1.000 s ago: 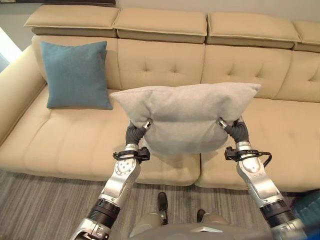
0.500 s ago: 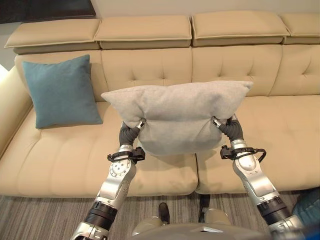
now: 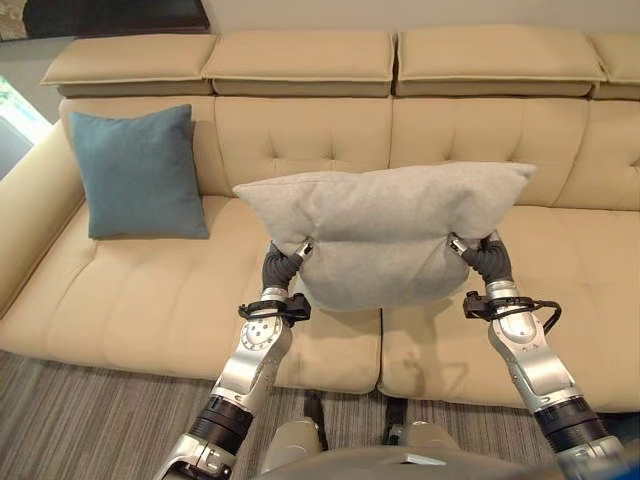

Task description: Pick up all the scattered cushions and arrange them neatly on the sofa.

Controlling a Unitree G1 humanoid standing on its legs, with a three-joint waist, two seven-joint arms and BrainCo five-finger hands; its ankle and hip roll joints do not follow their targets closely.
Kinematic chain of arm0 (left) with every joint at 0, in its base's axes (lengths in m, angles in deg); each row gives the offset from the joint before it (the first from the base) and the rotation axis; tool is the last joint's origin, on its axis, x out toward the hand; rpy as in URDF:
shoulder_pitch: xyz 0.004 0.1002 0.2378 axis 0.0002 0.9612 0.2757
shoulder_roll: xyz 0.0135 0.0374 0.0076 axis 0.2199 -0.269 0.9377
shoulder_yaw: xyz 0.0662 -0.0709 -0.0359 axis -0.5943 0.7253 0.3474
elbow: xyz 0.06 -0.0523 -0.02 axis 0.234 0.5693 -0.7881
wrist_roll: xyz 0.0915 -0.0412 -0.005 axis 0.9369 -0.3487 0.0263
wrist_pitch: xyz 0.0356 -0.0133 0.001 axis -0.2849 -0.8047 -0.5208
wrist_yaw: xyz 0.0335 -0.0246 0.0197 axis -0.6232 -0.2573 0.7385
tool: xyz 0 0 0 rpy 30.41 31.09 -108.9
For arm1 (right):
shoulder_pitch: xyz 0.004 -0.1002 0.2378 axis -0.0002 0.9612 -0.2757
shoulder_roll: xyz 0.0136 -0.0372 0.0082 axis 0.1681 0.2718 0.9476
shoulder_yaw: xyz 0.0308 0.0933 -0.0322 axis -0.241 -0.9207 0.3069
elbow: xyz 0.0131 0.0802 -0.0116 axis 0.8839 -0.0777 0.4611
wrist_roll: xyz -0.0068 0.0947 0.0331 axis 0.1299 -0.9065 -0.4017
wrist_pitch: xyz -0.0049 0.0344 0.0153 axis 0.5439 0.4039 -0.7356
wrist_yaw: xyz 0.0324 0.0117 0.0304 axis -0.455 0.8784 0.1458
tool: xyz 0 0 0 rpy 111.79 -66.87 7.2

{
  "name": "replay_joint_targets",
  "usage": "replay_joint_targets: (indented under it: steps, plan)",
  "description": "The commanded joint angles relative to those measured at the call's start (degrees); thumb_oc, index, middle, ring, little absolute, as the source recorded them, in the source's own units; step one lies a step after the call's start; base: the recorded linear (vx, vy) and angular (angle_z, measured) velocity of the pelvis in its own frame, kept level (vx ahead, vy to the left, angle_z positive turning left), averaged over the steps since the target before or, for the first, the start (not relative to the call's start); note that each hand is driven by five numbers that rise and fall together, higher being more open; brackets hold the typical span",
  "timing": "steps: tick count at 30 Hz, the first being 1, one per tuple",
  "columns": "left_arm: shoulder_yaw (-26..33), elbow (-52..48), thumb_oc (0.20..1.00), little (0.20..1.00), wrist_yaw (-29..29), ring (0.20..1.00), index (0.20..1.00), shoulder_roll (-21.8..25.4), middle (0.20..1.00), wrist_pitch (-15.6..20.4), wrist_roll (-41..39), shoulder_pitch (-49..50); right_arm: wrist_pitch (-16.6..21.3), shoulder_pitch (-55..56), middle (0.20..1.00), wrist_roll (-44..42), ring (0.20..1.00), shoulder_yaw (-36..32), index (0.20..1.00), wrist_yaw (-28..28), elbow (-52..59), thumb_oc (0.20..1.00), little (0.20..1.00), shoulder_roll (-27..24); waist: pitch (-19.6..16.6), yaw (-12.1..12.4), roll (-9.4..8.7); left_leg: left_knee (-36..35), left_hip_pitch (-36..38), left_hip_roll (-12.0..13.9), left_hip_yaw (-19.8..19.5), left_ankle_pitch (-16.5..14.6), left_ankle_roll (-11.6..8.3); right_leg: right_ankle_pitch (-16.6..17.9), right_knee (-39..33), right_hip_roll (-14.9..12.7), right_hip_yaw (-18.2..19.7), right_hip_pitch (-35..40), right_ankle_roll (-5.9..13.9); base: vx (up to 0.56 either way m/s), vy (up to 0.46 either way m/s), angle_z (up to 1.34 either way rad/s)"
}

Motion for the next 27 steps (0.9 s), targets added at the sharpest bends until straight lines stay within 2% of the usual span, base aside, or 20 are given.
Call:
replay_joint_targets:
  steps: [1, 7, 14, 21, 22, 24, 26, 27]
  plan:
    - [0.02, -7.59, 0.2, 0.2, -2.33, 0.2, 0.2, 1.2, 0.2, 5.24, 1.47, -3.34, 5.26, -3.09, 0.2, 1.27, 0.2, 0.34, 0.2, -0.58, 6.45, 0.2, 0.2, 2.78, -4.47, 0.42, -0.77, 3.59, 2.75, -2.25, 0.13, -3.73, 0.27, -7.39, 4.15, -2.4, 2.52, 4.42, 5.76, 0.14, 0.148, -0.5]
    - [0.32, -7.01, 0.2, 0.2, -2.15, 0.2, 0.2, 2.86, 0.2, 5.15, 3.15, -4.84, 4.73, -4.89, 0.2, 2.02, 0.2, 0.66, 0.2, -0.78, 5.53, 0.2, 0.2, 3.96, -5.58, 1.08, -0.87, 0.36, 6.77, -3.81, 2.8, -4.67, 1.9, -7.26, 5.51, -4.23, 4.1, 4.75, 7.38, 0.11, 0.135, -0.28]
    - [-0.08, -3.81, 0.2, 0.2, -0.55, 0.2, 0.2, 3.36, 0.2, 5.17, 4.81, -8.87, 4.44, -10.07, 0.2, 4.24, 0.2, 1.13, 0.2, 1.05, 3.49, 0.2, 0.2, 3.87, -5.99, 1.67, -0.95, -1.45, 8.1, -4.77, 4.0, -5.27, 2.74, -6.51, 5.25, -5.32, 4.3, 4.42, 8.54, 0.08, 0.068, 0.0]
    - [-2.71, 4.92, 0.2, 0.2, 4.63, 0.2, 0.2, 5.28, 0.2, 6.56, 6.85, -26.01, 4.19, -27.1, 0.2, 7.03, 0.2, 4.43, 0.2, 7.01, -2.94, 0.2, 0.2, 2.24, -3.1, 2.21, -0.94, -2.03, 2.65, -4.52, 4.13, -3.95, 2.77, -3.75, 3.32, -5.1, 5.5, -1.48, 9.12, -0.08, 0.008, -0.13]
    - [-2.71, 4.94, 0.2, 0.2, 4.63, 0.2, 0.2, 5.28, 0.2, 6.57, 6.85, -26.03, 4.2, -27.13, 0.2, 7.02, 0.2, 4.43, 0.2, 7.02, -2.96, 0.2, 0.2, 2.24, -3.11, 2.21, -0.94, -2.02, 2.61, -4.51, 4.13, -3.95, 2.77, -3.75, 3.33, -5.1, 5.5, -1.52, 9.12, -0.1, -0.019, -0.03]
    - [-5.45, 12.01, 0.2, 0.2, 7.45, 0.2, 0.2, 6.38, 0.2, 7.8, 5.73, -37.69, 3.77, -37.04, 0.2, 7.18, 0.2, 6.3, 0.2, 10.6, -8.61, 0.2, 0.2, -0.1, -1.34, 1.84, -0.69, -3.7, -2.3, -4.36, 3.66, -0.95, 1.84, -1.99, 2.51, -4.63, 5.54, -6.63, 9.24, -0.2, -0.027, 0.0]
    - [-6.96, 17.17, 0.2, 0.2, 8.54, 0.2, 0.2, 7.1, 0.2, 8.74, 4.77, -44.93, 3.42, -43.61, 0.2, 6.96, 0.2, 7.12, 0.2, 12.59, -13.35, 0.2, 0.2, -2.35, -1.28, 1.3, -0.26, -4.17, -5.94, -4.23, 3.29, 0.61, 0.72, -1.08, 2.04, -4.38, 5.35, -10.08, 9.12, -0.12, -0.019, 0.14]
    - [-6.95, 17.38, 0.2, 0.2, 8.5, 0.2, 0.2, 7.11, 0.2, 8.83, 4.7, -45.2, 3.51, -43.89, 0.2, 6.91, 0.2, 7.14, 0.2, 12.61, -13.55, 0.2, 0.2, -2.38, -1.36, 1.24, -0.23, -4.17, -6.21, -4.23, 3.22, 0.67, 0.72, -1.05, 2.06, -4.38, 5.29, -10.33, 9.1, -0.04, -0.015, 0.26]
